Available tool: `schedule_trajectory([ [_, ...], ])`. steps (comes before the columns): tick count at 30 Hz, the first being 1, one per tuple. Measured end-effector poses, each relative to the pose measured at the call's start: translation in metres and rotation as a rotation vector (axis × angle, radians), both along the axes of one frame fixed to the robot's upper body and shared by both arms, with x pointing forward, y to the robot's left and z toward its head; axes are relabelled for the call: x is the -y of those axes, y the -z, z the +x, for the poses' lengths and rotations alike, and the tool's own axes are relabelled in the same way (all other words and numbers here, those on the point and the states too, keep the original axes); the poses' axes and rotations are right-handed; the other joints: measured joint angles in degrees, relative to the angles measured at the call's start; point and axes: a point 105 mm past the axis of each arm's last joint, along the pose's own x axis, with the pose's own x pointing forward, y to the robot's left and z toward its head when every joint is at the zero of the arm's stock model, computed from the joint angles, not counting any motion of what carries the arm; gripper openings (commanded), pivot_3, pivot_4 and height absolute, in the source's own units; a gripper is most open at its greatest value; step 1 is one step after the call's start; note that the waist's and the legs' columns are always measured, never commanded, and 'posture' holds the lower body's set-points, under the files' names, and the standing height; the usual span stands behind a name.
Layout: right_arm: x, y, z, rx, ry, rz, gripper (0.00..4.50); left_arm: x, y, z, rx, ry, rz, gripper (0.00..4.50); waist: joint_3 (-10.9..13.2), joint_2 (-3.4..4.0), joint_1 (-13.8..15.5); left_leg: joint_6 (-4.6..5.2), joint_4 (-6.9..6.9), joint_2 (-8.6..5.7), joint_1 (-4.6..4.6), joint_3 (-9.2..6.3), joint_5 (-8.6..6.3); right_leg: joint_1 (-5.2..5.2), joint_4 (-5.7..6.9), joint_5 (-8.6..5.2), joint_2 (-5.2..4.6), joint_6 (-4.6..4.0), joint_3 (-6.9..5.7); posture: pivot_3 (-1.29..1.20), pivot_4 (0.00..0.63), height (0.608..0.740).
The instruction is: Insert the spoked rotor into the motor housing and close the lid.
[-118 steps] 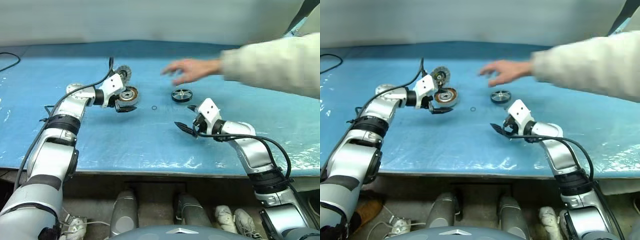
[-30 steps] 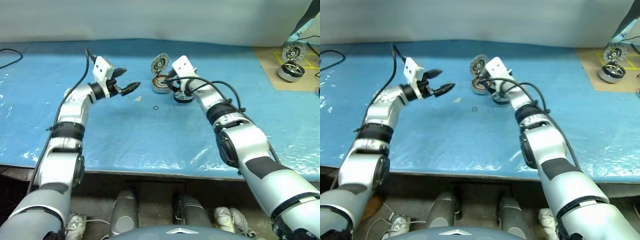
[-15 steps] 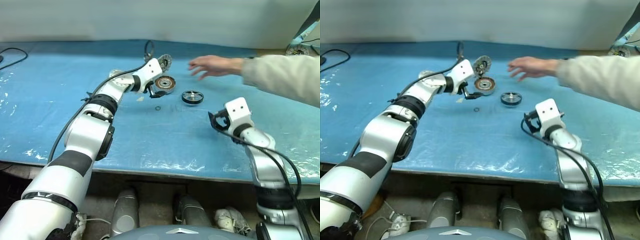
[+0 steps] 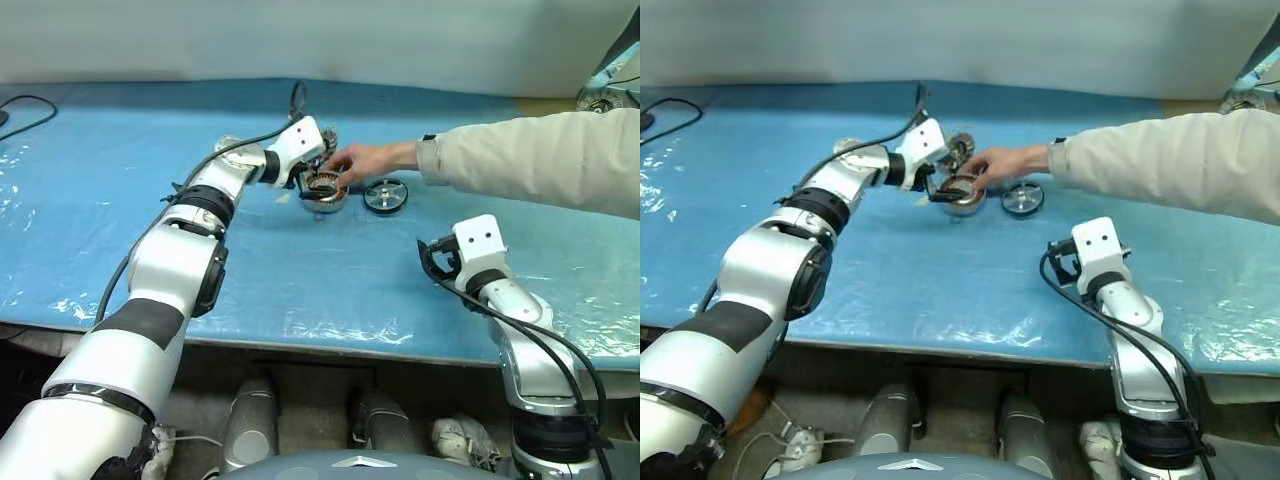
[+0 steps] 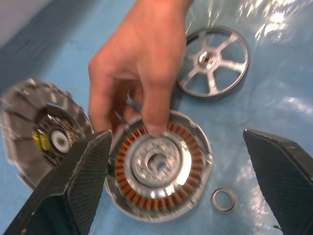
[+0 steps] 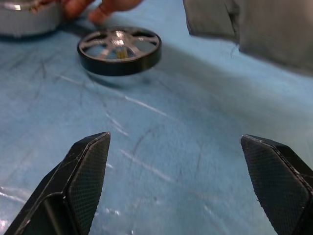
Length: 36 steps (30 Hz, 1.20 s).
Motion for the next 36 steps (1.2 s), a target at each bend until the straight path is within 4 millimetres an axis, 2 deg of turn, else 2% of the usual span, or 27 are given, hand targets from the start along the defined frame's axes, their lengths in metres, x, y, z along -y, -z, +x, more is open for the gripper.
schedule_trajectory([
  [5,-0.018,-0.023,0.014,0.039,-0.153,-0.011,4.5,-0.031,-0.01,-0.006,-0.035,0.03,-0.072,4.49,0.01,0.01,0.02,0.0,-0.04,0.01,0.01,0.0,0.0,0.01,0.02,0.0,0.0,0.0,-0.02,0.0,0.15,0.74],
  [13,-0.072,-0.063,0.031,0.083,-0.511,-0.051,4.5,-0.072,0.004,-0.023,-0.14,0.081,-0.135,4.49,0.02,0.03,0.16,0.02,0.0,0.09,-0.03,0.01,0.01,0.0,0.16,-0.01,-0.01,-0.02,-0.14,0.0,0.15,0.74],
  [16,-0.093,-0.067,0.039,0.078,-0.618,-0.067,4.5,-0.086,0.012,-0.031,-0.158,0.082,-0.164,4.49,0.02,0.04,0.04,0.02,0.07,0.13,-0.05,0.03,0.01,-0.03,0.27,-0.06,-0.01,-0.11,-0.15,0.0,0.15,0.74],
  [18,-0.116,-0.07,0.045,0.087,-0.705,-0.068,4.5,-0.091,0.022,-0.038,-0.189,0.071,-0.195,4.49,0.02,0.04,-0.48,0.02,0.11,0.2,-0.1,0.03,0.01,-0.06,0.31,-0.14,-0.01,-0.26,-0.21,0.0,0.15,0.74],
  [23,-0.155,-0.064,0.06,0.092,-0.864,-0.193,4.5,-0.093,0.035,-0.052,-0.223,0.043,-0.251,4.49,0.02,0.03,-1.16,0.06,0.3,0.28,-0.33,0.02,0.03,-0.09,0.32,-0.16,-0.04,-0.3,-0.4,0.0,0.15,0.74],
  [26,-0.161,-0.049,0.073,0.047,-0.922,-0.287,4.5,-0.093,0.037,-0.06,-0.218,0.024,-0.264,4.49,0.02,0.03,-1.33,0.11,0.39,0.29,-0.42,0.05,0.05,-0.1,0.33,-0.16,-0.06,-0.3,-0.46,0.0,0.15,0.74],
  [29,-0.153,-0.036,0.087,-0.031,-0.968,-0.383,4.5,-0.095,0.04,-0.068,-0.22,0.007,-0.271,4.49,0.02,0.03,-1.55,0.14,0.44,0.31,-0.44,0.06,0.05,-0.11,0.36,-0.16,-0.05,-0.31,-0.48,0.0,0.15,0.74],
  [33,-0.142,-0.033,0.091,-0.082,-1.047,-0.491,4.5,-0.1,0.048,-0.077,-0.238,-0.019,-0.268,4.49,0.02,0.03,-1.63,0.16,0.43,0.34,-0.46,0.07,0.06,-0.12,0.35,-0.17,-0.03,-0.32,-0.5,0.0,0.15,0.74],
  [36,-0.141,-0.034,0.089,-0.108,-1.12,-0.574,4.5,-0.1,0.055,-0.083,-0.25,-0.032,-0.278,4.49,0.02,0.03,-1.83,0.21,0.45,0.37,-0.5,0.08,0.07,-0.15,0.37,-0.18,-0.01,-0.34,-0.52,0.0,0.15,0.74],
])
